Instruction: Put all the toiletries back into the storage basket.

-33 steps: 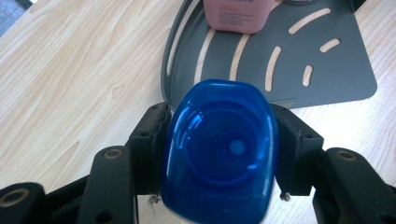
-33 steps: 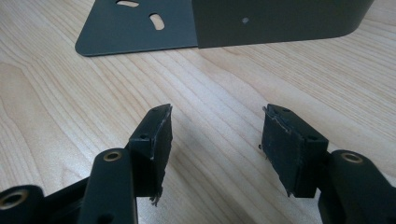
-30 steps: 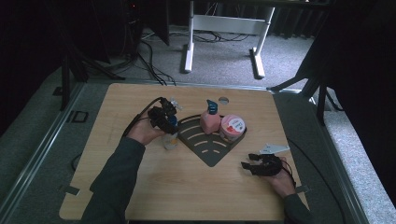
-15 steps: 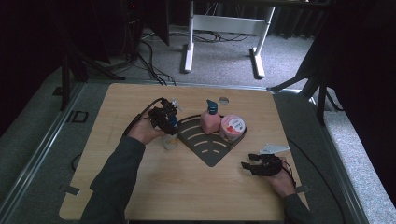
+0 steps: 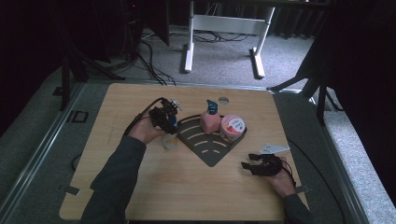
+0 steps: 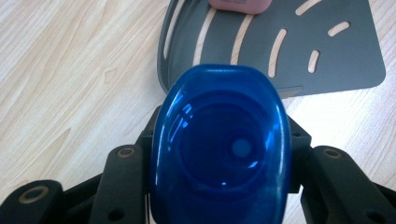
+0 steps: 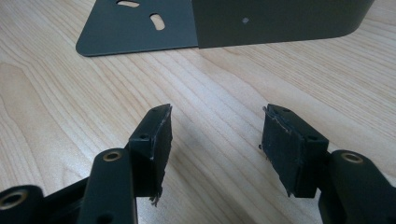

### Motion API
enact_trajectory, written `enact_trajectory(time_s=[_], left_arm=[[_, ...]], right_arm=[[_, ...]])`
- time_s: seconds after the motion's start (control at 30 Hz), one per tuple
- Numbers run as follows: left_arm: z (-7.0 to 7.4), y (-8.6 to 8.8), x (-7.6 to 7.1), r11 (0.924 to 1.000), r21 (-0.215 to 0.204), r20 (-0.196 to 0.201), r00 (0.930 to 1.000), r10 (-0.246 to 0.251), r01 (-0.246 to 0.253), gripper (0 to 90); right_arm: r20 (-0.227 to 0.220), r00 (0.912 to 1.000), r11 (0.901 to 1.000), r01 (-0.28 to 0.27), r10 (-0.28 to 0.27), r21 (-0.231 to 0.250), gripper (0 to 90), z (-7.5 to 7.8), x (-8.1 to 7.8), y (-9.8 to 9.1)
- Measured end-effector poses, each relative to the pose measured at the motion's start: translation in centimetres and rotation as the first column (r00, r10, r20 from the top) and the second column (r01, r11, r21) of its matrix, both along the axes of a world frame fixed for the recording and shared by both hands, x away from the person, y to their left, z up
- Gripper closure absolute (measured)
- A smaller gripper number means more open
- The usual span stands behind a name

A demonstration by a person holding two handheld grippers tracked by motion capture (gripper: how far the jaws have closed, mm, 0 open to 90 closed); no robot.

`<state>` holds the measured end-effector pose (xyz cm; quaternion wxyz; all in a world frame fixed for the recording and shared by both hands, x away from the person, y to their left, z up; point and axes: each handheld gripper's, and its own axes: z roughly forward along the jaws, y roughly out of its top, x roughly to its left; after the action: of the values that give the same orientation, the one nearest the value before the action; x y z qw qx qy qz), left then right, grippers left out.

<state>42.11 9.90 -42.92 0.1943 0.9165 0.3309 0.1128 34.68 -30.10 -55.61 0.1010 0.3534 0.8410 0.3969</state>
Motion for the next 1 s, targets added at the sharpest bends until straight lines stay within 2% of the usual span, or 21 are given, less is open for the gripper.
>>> enact_trajectory(time_s=[0.1, 0.2, 1.0], left_arm=[[-0.1, 0.0, 0.1, 0.9997, 0.020, -0.012, 0.9999, -0.010, 0.010, 50.1], [-0.1, 0.0, 0.2, 0.9998, 0.018, -0.014, 0.9999, -0.008, 0.008, 49.5], [-1.2, -0.2, 1.1, 0.9960, 0.081, -0.110, 0.9936, -0.028, 0.037, 49.2]], right_arm=[[0.000, 1.0000, 1.0000, 0.000, 0.000, 0.000, 42.4, 0.0, 0.0, 0.0], [0.000, 1.0000, 1.0000, 0.000, 0.000, 0.000, 42.4, 0.0, 0.0, 0.0], [0.000, 1.0000, 1.0000, -0.001, 0.001, 0.000, 42.3, 0.0, 0.0, 0.0]])
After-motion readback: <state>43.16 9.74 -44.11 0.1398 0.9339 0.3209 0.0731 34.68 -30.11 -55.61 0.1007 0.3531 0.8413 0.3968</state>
